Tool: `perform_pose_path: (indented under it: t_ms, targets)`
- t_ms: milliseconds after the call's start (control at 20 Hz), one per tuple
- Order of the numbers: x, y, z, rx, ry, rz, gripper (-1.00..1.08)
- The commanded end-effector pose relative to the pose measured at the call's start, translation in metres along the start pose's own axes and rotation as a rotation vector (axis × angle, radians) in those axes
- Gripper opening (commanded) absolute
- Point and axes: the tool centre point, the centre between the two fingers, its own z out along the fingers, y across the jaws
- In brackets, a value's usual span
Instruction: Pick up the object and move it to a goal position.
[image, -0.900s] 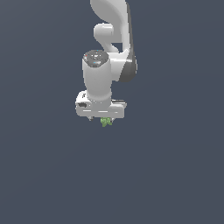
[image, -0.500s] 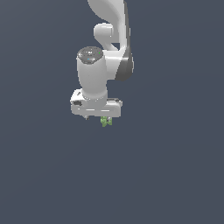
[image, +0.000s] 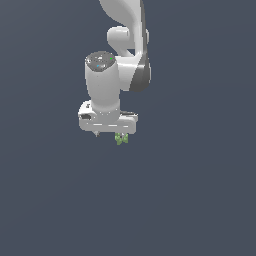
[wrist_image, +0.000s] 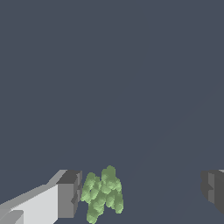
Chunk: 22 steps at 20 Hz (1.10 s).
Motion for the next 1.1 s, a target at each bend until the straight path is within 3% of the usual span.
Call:
perform_pose_path:
  t_ms: [0, 450, 1050]
  targets:
    - [-0.001, -0.001, 0.001, 0.001, -0.001, 0.017, 1.0]
    - [-0.011, -0.007, 0.012, 0.007, -0.006, 0.155, 1.0]
    - [-0.034, -0.018, 0.035, 0.015, -0.02, 0.465, 1.0]
